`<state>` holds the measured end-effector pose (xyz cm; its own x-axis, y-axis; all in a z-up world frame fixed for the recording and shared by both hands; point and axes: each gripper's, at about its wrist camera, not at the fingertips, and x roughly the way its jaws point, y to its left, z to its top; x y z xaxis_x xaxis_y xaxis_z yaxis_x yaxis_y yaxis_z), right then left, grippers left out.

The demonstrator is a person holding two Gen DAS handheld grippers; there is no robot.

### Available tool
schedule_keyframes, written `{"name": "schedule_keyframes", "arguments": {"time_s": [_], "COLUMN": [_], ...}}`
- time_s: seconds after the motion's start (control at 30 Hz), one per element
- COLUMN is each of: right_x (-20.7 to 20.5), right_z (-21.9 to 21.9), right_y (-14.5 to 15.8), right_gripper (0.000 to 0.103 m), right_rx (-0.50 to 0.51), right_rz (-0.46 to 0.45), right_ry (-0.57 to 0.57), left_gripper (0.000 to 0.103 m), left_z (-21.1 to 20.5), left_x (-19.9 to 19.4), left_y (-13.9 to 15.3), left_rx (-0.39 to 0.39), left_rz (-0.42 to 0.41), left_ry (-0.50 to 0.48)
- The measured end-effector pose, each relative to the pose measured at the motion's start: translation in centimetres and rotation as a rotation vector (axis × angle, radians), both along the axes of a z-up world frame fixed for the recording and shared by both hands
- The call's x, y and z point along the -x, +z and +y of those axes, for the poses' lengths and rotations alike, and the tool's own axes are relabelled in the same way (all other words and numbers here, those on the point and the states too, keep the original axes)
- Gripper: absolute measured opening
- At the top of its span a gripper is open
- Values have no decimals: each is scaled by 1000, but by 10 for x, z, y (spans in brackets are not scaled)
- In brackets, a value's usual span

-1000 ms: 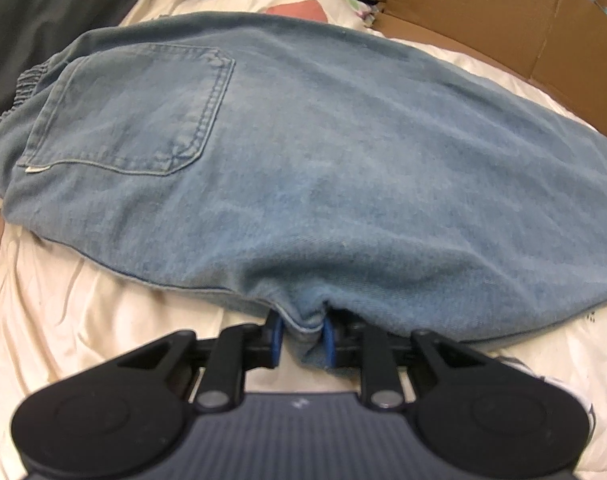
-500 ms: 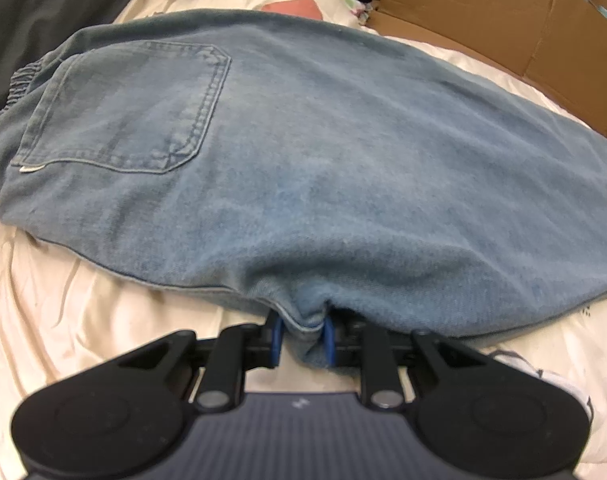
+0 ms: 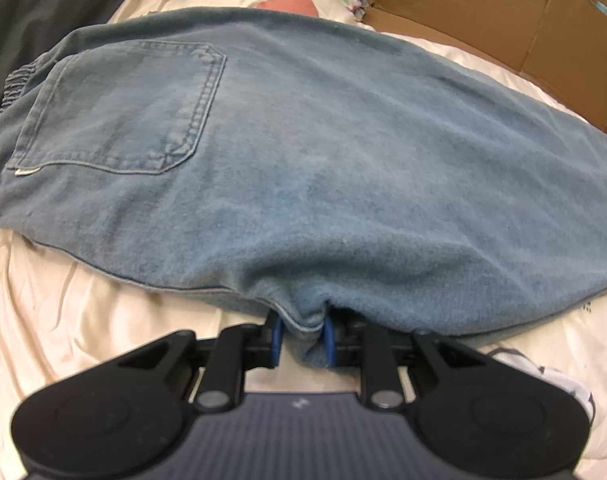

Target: Fold clothes

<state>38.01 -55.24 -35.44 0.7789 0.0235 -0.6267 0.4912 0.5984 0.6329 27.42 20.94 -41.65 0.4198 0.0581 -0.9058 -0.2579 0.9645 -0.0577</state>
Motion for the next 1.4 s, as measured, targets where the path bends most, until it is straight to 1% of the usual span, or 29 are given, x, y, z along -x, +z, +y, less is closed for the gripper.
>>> {"name": "schedule_keyframes", "arguments": {"time_s": [0.17, 0.27, 0.37, 0.57, 0.7, 0.73, 0.77, 0.8, 0.83, 0.93, 1.03, 1.13, 1.27, 1.4], "right_x": [-5, -9, -12, -9, -6, -4, -4, -3, -3, -4, -5, -8, -10, -8], "right_z": [-12, -15, -17, -20, -22, -22, -22, -21, -20, -16, -15, -21, -26, -28], "right_y": [-5, -9, -15, -20, -15, -13, -10, -8, -5, 6, 7, 0, -4, -2], "right_gripper": [28, 28, 31, 30, 27, 19, 16, 11, 9, 9, 10, 13, 14, 9], "right_rx": [-18, -24, -15, -25, -23, -16, -8, -1, 15, 75, 93, 77, 66, 63], "right_rz": [-3, -10, -12, -34, -32, -36, -35, -32, -32, -36, -33, -19, -14, -14], "right_ry": [-53, -61, -64, -66, -67, -61, -51, -39, -27, 7, 13, 10, 16, 30], "left_gripper": [22, 22, 22, 22, 22, 22, 22, 22, 22, 22, 22, 22, 22, 22], "left_z": [-1, -1, -1, -1, -1, -1, -1, -2, -2, -3, -5, -6, -8, -9], "left_x": [-1, -1, -2, -2, -2, -2, -1, -2, -2, -3, -4, -6, -7, -7], "left_y": [0, 1, 1, 1, -1, -1, -1, -1, -1, 0, 0, 0, -1, -1], "left_rx": [-3, -5, -7, -9, -8, -8, -9, -11, -14, -23, -32, -40, -54, -62], "left_rz": [6, 8, 9, 8, 6, 5, 4, 5, 7, 12, 17, 21, 26, 24], "left_ry": [-12, -34, -40, -45, -45, -46, -47, -49, -51, -56, -61, -63, -72, -73]}}
